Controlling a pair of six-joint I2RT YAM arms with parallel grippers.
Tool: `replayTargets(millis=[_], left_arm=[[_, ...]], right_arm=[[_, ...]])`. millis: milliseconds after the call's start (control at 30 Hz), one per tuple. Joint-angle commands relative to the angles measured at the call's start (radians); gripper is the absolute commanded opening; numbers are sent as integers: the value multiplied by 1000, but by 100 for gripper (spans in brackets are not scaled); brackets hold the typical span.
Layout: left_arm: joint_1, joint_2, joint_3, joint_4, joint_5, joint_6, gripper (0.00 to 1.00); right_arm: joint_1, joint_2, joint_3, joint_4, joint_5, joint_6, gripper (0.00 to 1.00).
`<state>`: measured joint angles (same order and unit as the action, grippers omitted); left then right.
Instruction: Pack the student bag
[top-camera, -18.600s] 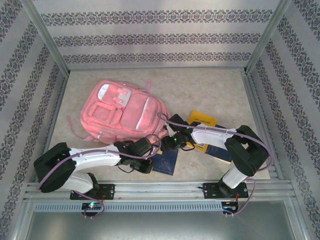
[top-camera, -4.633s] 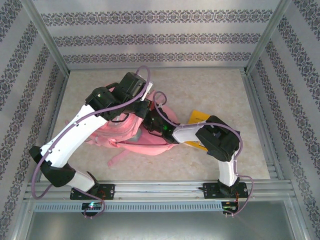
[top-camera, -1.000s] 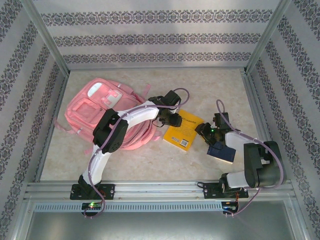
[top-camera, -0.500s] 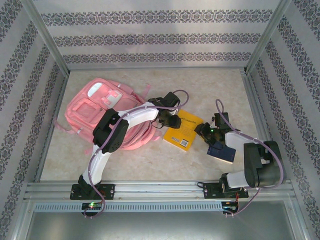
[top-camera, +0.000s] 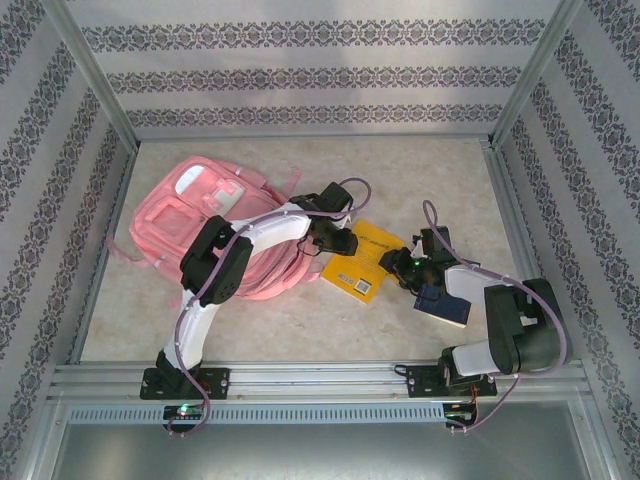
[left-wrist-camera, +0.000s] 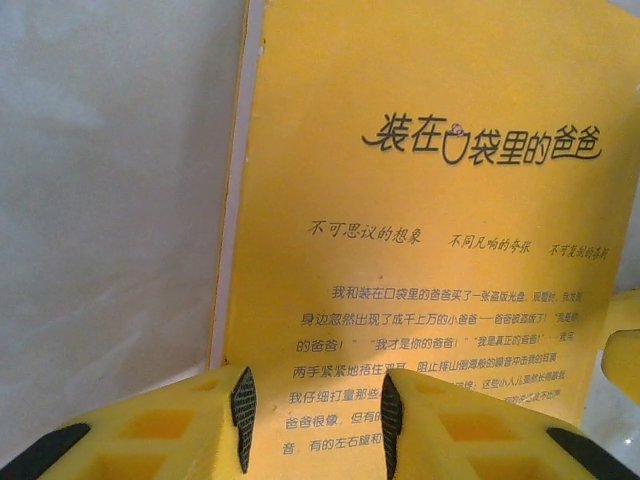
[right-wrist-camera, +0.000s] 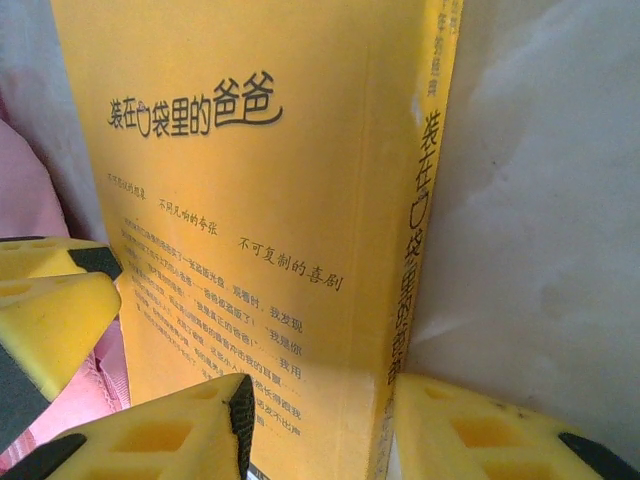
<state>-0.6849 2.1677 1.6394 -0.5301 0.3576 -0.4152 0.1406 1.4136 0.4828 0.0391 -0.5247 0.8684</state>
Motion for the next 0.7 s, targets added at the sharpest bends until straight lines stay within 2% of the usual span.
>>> replayTargets(millis=[0, 267, 500, 667], left_arm=[[10, -51, -35, -10, -5, 33, 40], [32, -100, -53, 9, -17, 37, 43], [42, -39, -17, -29, -47, 48, 45], [42, 6, 8, -36, -21, 48, 45]], right_arm=[[11, 20, -11, 5, 9, -6, 42], [14, 11, 0, -39, 54, -26, 40], [17, 28, 8, -39, 46, -27, 40], [17, 48, 10, -23, 28, -22, 40]])
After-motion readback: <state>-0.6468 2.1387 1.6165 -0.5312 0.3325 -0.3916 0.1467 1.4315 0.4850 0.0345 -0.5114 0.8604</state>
